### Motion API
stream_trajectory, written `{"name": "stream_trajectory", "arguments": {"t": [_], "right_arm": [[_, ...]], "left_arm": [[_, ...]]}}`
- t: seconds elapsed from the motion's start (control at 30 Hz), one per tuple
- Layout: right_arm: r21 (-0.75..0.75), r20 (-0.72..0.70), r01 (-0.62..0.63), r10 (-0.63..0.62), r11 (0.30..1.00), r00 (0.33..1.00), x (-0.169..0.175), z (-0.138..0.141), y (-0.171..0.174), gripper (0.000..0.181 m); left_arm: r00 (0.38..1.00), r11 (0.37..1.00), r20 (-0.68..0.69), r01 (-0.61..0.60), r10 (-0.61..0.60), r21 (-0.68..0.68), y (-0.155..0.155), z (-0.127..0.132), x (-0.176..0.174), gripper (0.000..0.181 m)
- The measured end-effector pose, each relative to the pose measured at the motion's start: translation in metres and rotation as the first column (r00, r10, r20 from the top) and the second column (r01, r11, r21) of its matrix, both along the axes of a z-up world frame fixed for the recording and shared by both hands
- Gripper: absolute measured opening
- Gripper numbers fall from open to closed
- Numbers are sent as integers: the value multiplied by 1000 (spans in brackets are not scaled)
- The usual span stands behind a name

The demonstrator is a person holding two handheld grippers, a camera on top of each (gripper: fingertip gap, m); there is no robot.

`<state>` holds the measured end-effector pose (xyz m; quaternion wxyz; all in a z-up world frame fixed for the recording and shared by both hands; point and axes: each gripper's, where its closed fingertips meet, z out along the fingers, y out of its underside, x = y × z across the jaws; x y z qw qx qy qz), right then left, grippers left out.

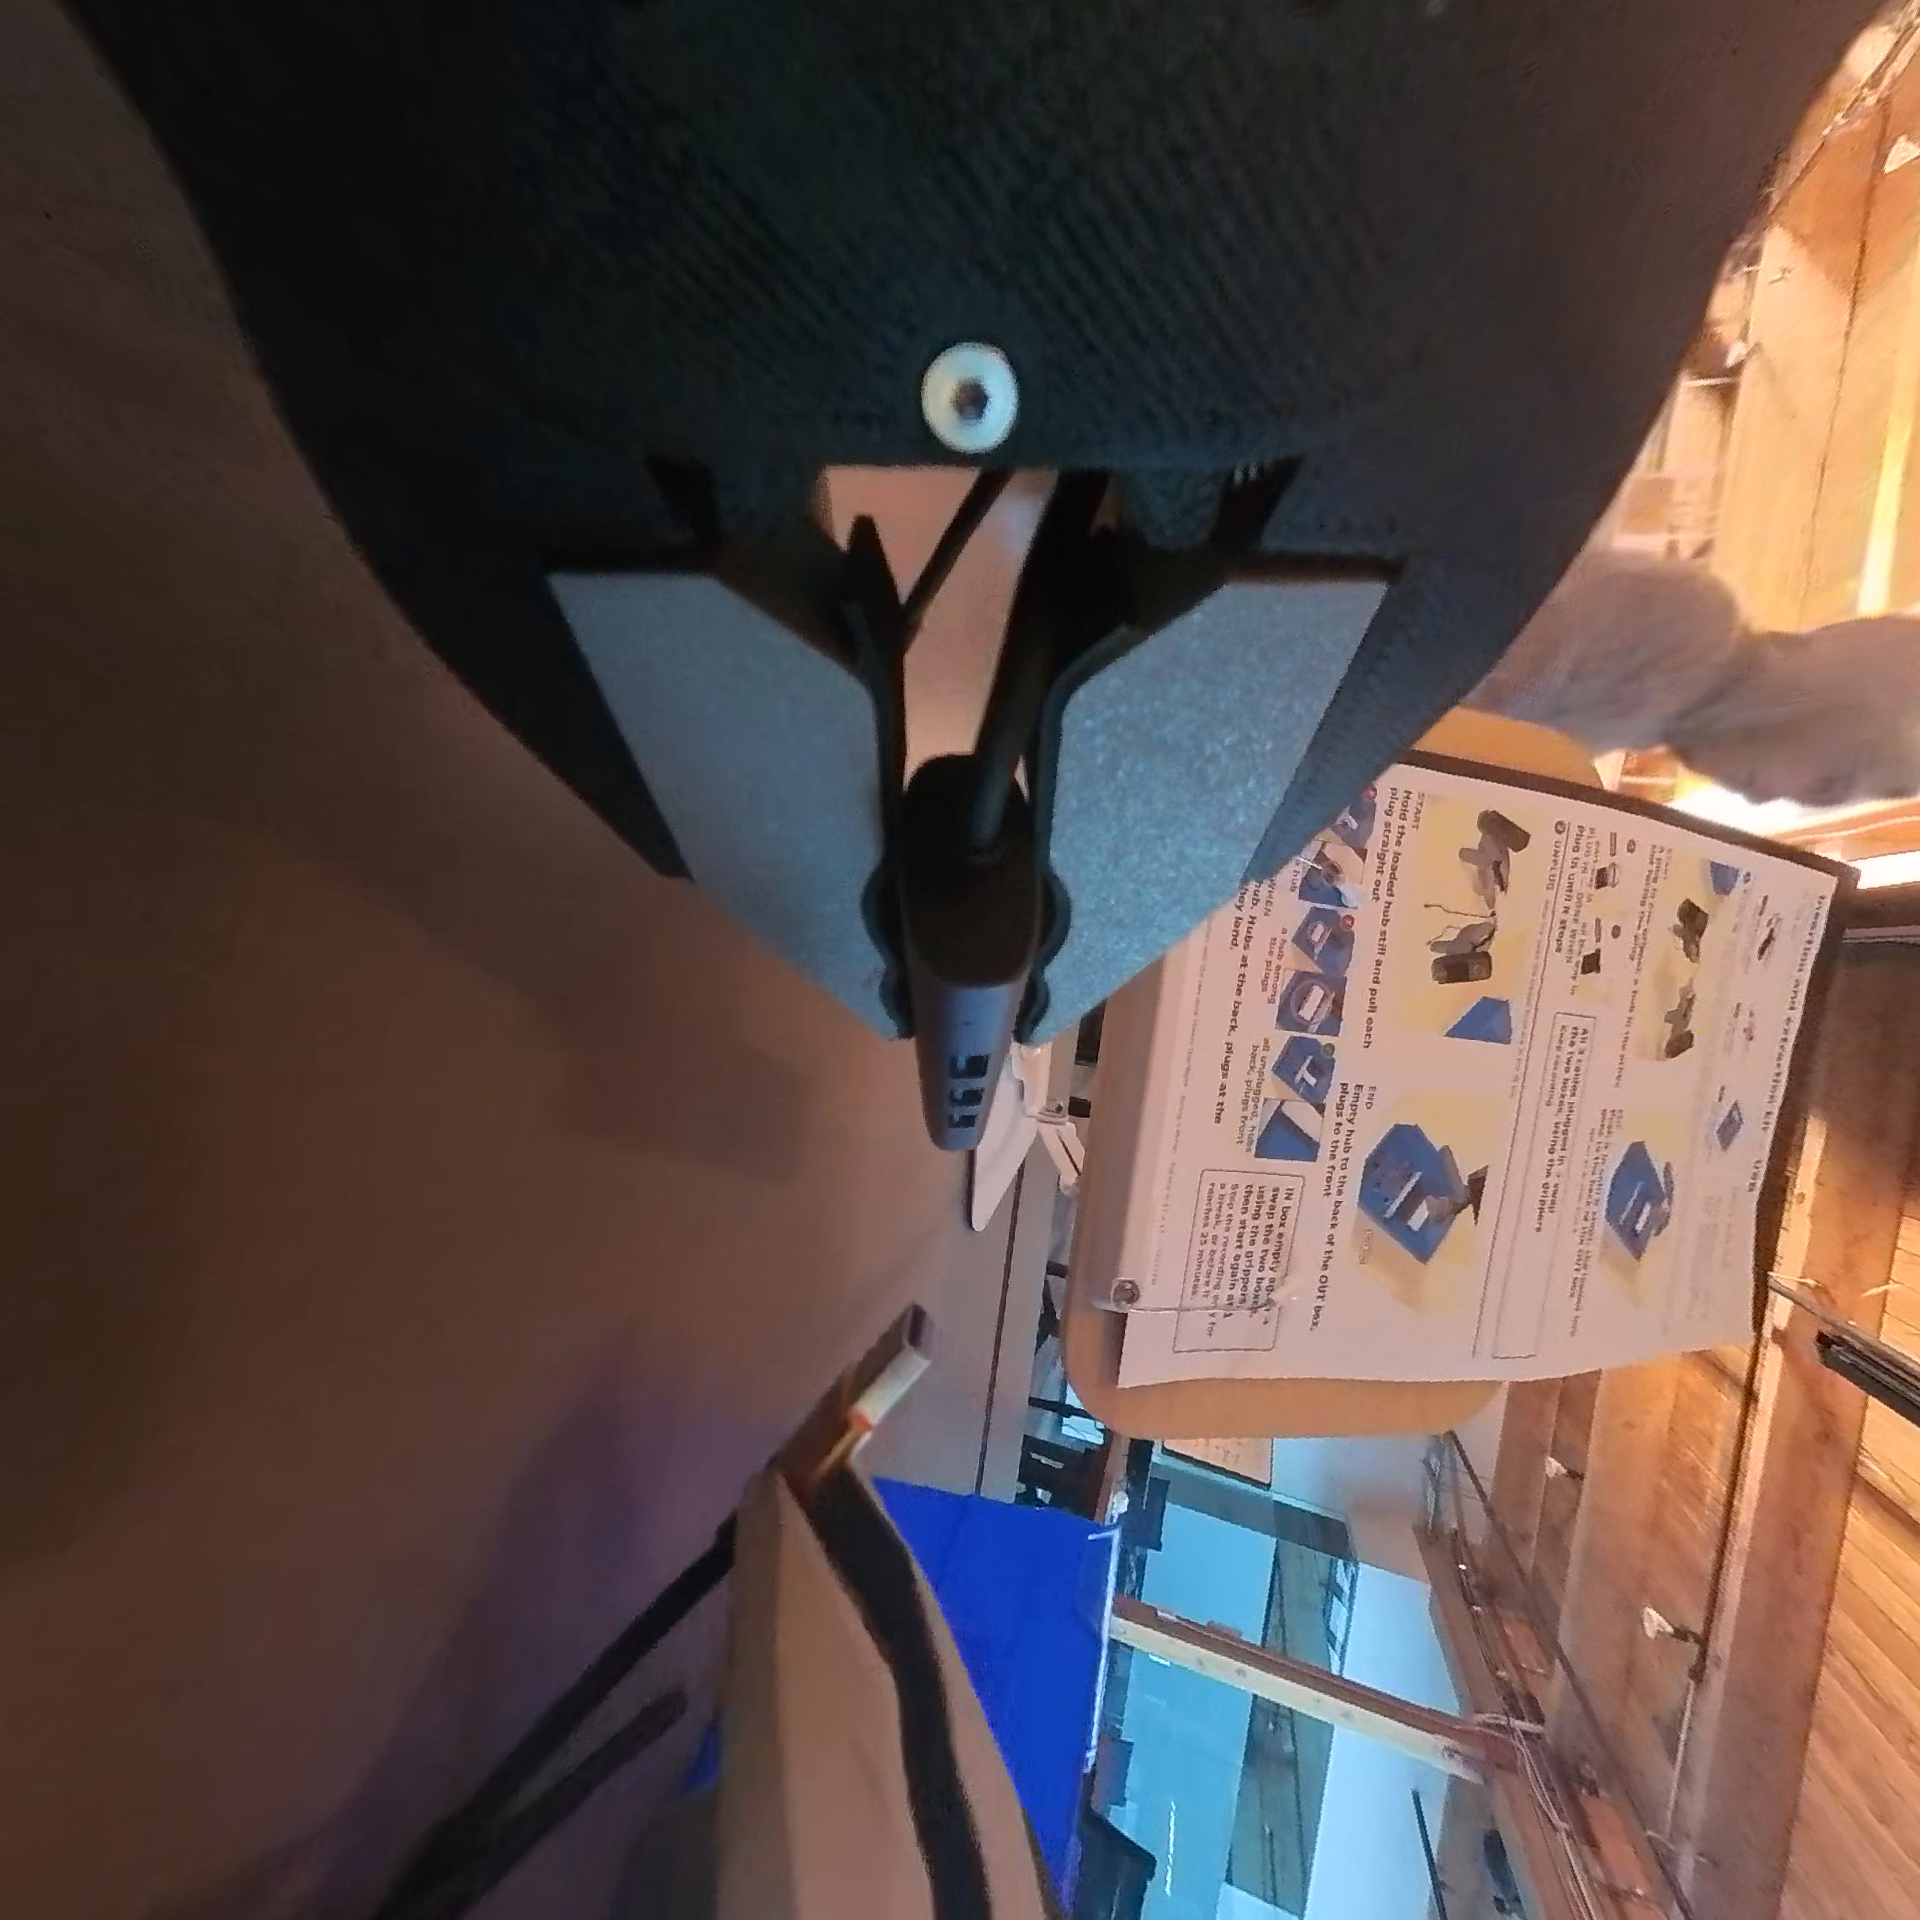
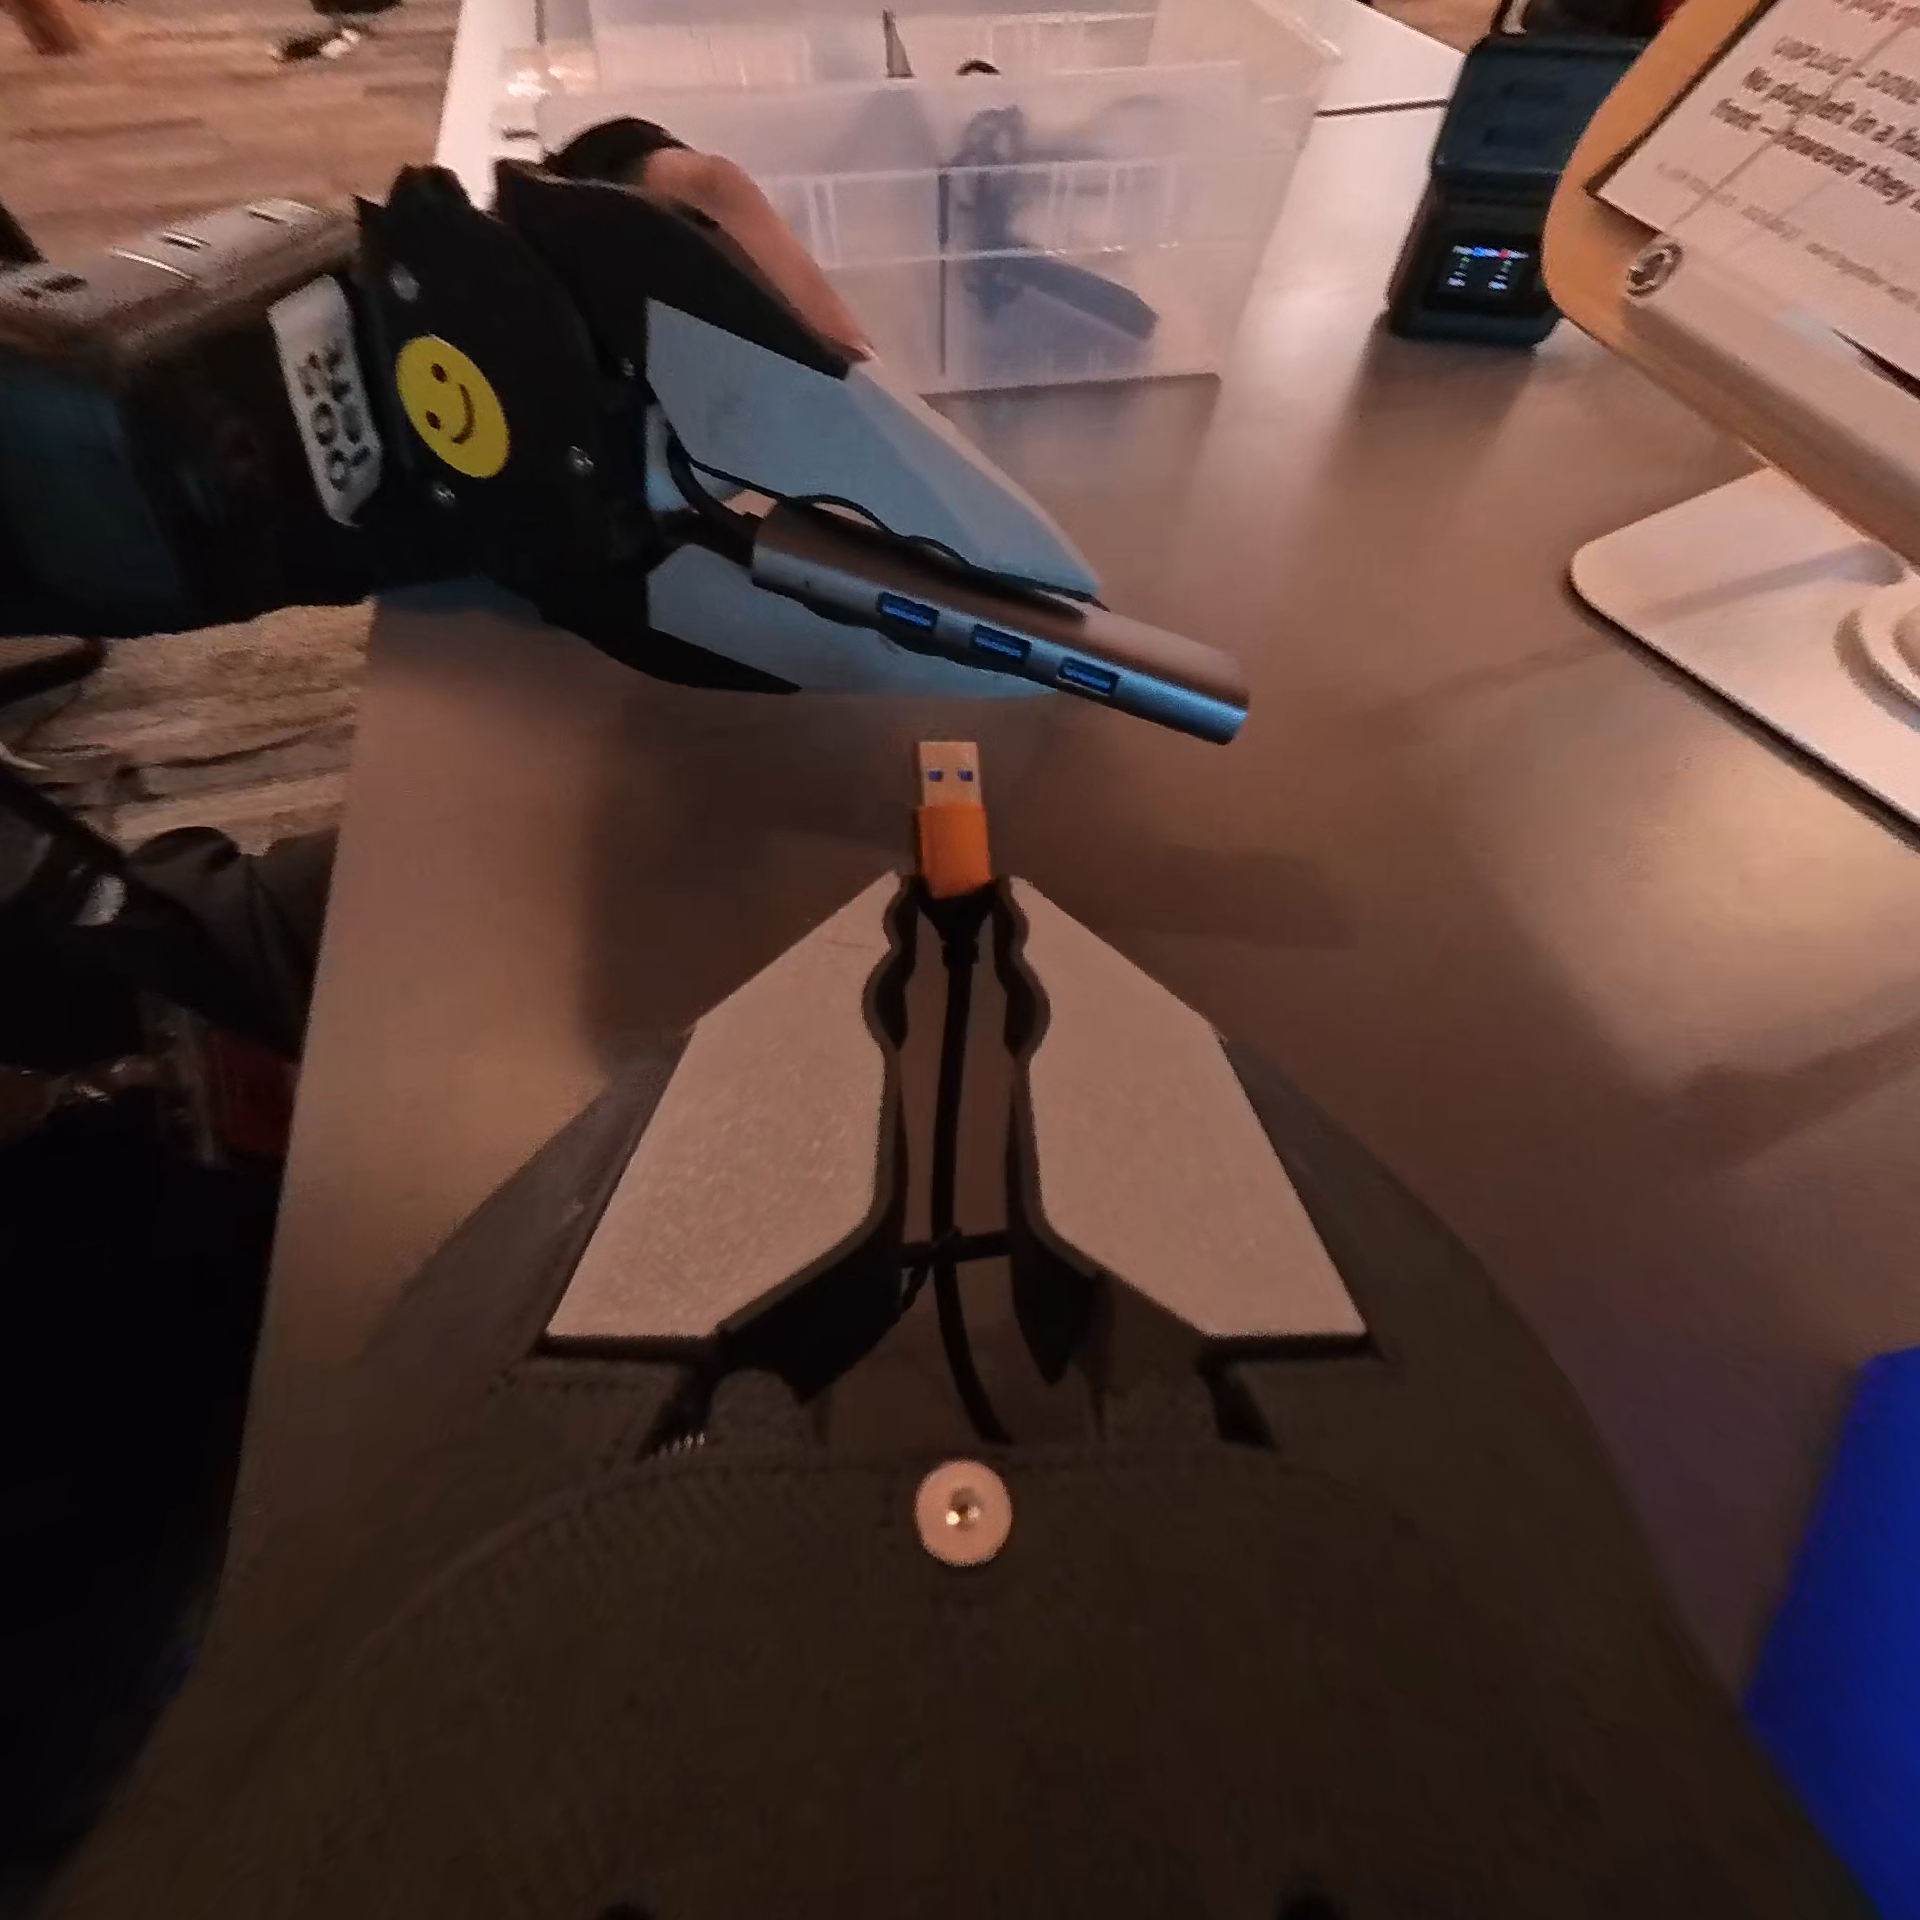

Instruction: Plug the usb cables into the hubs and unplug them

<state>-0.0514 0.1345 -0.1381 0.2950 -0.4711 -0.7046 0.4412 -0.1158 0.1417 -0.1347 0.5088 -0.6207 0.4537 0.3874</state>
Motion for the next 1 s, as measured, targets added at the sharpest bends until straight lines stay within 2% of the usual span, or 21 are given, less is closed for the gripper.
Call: {"name": "stream_trajectory", "arguments": {"t": [0.17, 0.23, 0.33, 0.47, 0.63, 1.0], "right_arm": [[138, 25, 85, -89, 987, 996, -8, -9, 10, 11], [218, 75, 141, -161, 966, 984, -12, -16, 19, 12], [384, 83, 188, -237, 904, 968, -19, -16, 26, 12], [571, 60, 159, -234, 805, 970, -33, -11, 23, 12], [582, 90, 117, -206, 805, 974, -42, -15, 20, 12], [575, 99, 180, -286, 798, 953, -39, -19, 28, 12]], "left_arm": [[1000, 1000, -20, -7, 7, -4, 1, -3, 0, 17], [998, 999, -51, -43, 43, 7, 3, -2, -5, 17], [970, 988, -192, -137, 148, 70, 7, 2, -20, 16], [955, 986, -246, -154, 165, 63, 10, -5, -22, 17], [946, 987, -282, -149, 160, 60, 11, -8, -20, 17], [924, 989, -353, -130, 146, 70, 13, -13, -13, 17]]}}
